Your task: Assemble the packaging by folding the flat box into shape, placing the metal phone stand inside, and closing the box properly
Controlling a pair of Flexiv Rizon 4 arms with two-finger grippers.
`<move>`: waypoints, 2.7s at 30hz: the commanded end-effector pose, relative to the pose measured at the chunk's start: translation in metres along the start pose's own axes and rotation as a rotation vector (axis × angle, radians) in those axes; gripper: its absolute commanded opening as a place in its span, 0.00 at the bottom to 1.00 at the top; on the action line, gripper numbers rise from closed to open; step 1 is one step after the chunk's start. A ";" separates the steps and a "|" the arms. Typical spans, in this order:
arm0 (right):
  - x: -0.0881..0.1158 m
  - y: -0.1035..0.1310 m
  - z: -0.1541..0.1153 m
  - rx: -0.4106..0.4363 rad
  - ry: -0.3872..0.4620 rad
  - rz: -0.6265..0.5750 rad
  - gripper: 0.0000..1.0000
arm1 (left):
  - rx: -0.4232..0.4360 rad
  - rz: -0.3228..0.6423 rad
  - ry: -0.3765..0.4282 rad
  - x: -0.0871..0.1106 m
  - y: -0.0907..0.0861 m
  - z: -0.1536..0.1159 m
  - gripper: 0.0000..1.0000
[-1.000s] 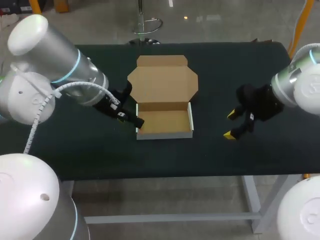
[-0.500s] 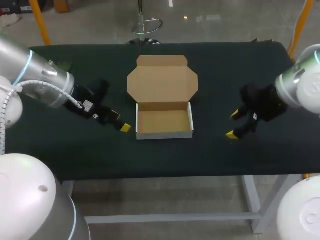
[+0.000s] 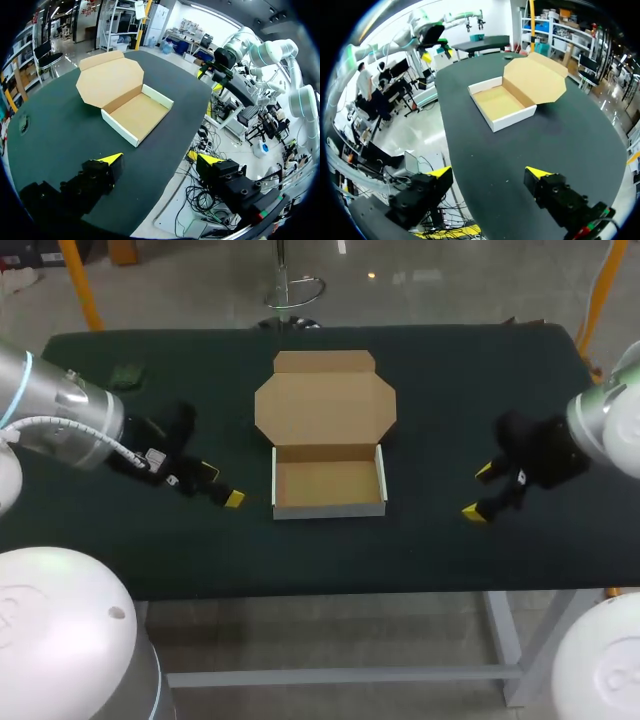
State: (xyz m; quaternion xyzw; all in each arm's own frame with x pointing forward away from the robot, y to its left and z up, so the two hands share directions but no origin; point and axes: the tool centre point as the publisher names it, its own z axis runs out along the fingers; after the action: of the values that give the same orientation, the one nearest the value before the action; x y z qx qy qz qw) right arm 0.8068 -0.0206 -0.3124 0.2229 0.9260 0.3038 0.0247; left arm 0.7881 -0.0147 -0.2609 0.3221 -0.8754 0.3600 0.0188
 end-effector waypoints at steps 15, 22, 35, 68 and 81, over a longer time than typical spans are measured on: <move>0.002 0.000 -0.057 0.074 -0.148 0.404 1.00 | -0.103 -0.337 -0.154 0.019 0.002 -0.058 1.00; -0.006 -0.004 -0.075 0.080 -0.171 0.601 1.00 | -0.114 -0.443 -0.246 0.024 0.002 -0.070 1.00; -0.004 -0.011 -0.100 0.127 -0.186 0.799 1.00 | -0.202 -0.559 -0.357 0.040 0.000 -0.091 1.00; -0.008 -0.010 -0.115 0.192 -0.286 0.963 1.00 | -0.179 -0.655 -0.464 0.045 0.010 -0.102 1.00; -0.008 -0.010 -0.115 0.192 -0.286 0.963 1.00 | -0.174 -0.673 -0.474 0.038 0.013 -0.098 1.00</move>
State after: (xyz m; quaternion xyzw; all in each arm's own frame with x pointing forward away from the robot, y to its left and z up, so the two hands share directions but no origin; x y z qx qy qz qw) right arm 0.7907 -0.0943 -0.2274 0.6647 0.7292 0.1622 -0.0109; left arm 0.7296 0.0373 -0.1859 0.6595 -0.7293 0.1785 -0.0369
